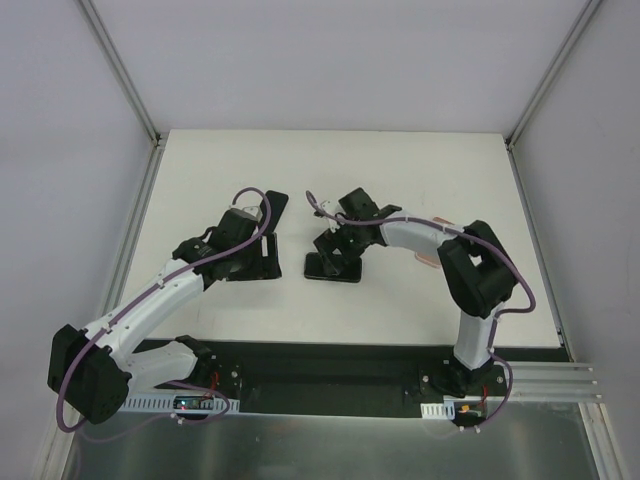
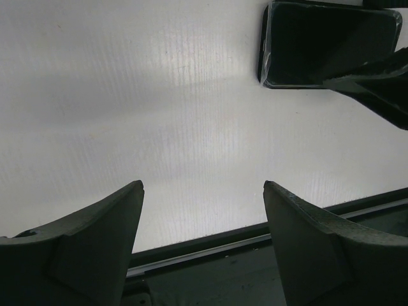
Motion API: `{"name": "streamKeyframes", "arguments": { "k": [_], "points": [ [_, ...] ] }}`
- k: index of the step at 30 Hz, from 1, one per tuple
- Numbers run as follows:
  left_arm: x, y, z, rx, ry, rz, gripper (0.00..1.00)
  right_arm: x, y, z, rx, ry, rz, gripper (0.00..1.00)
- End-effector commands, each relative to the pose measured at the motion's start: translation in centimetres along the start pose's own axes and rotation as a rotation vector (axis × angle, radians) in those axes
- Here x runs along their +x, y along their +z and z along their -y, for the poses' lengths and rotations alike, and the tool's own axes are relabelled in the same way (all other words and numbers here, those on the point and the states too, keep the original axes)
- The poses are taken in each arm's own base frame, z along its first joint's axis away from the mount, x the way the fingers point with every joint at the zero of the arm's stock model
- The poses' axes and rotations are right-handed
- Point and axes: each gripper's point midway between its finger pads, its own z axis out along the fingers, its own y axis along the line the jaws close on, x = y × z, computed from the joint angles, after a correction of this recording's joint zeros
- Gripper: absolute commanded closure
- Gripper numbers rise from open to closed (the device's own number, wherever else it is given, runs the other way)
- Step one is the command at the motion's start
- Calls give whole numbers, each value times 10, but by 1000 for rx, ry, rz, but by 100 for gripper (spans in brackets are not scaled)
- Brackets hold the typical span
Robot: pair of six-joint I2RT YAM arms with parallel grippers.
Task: Take the phone out of the phone case
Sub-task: Pick up the phone at the center of the board.
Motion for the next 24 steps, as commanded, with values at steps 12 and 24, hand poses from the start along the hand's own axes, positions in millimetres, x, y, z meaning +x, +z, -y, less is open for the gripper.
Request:
{"name": "streamKeyframes", "arguments": {
  "k": [12, 24],
  "points": [
    [-11, 0, 7, 17, 10, 5, 24, 51, 8, 6, 397, -167, -169, 4],
    [-11, 1, 7, 15, 11, 2, 25, 65, 1, -7, 327, -173, -179, 4]
  ]
}}
